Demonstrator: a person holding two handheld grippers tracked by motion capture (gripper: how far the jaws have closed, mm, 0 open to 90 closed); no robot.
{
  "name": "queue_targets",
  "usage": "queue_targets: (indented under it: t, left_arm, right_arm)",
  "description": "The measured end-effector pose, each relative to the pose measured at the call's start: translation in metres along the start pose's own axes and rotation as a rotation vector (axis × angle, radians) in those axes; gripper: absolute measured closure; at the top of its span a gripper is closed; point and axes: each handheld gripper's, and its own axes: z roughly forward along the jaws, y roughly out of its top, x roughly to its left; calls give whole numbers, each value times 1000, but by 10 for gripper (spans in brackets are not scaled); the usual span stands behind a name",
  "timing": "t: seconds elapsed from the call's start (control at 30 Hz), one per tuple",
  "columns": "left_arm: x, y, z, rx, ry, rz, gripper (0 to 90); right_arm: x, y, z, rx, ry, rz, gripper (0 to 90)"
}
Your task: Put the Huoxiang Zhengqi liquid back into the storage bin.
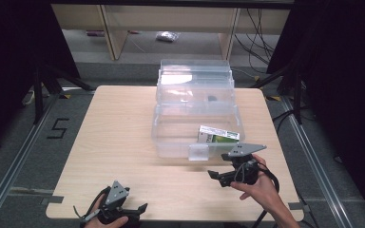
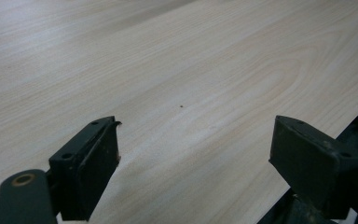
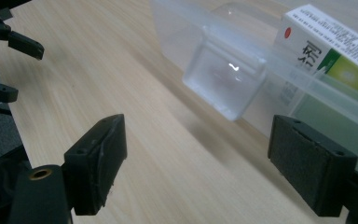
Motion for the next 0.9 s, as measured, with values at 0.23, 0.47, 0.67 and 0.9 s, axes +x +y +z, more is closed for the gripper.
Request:
queue_targets:
  t: [0.23,0.47,0.67,0.9]
  left_arm:
    - [0,0,0,3,7,2,149]
    - [-1,0,-1,6,-2,6,149]
    - [-1,0,-1,2,-1,3,149]
    - [-1,0,0,7,8,10,149]
  right_arm:
    - [5,-10,3,14,13,18,207]
    - [6,-19,4,5,9,29,207]
    - [7,-29,6,22,7,39,208]
    - [9,-39,10,43,-5,41,208]
